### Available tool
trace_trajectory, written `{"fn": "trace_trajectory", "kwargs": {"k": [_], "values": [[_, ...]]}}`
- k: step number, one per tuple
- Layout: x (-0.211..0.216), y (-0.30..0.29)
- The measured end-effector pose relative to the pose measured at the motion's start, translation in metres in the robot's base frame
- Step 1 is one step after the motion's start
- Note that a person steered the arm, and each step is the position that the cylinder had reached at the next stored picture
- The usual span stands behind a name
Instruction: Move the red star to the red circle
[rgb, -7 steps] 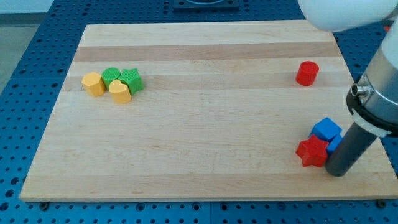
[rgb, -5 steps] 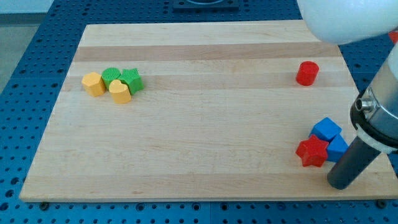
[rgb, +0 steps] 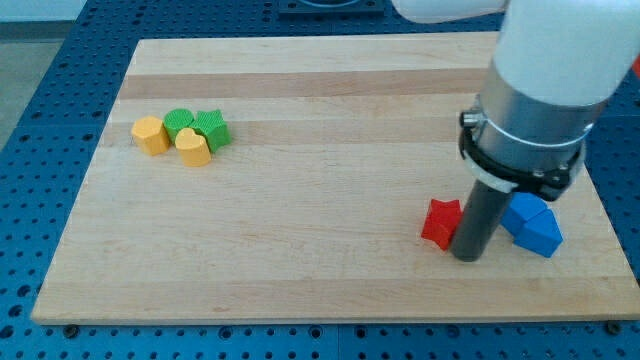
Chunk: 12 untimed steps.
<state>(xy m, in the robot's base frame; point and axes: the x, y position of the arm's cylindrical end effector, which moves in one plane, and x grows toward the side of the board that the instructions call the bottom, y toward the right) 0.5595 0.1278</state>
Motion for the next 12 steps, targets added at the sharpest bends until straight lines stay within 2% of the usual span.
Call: {"fn": "trace_trajectory", "kwargs": {"k": [3,4,10,12], "values": [[-0.016,-0.058],[-0.029,-0.058],[-0.033,-0.013],[-0.068,0.003]]}}
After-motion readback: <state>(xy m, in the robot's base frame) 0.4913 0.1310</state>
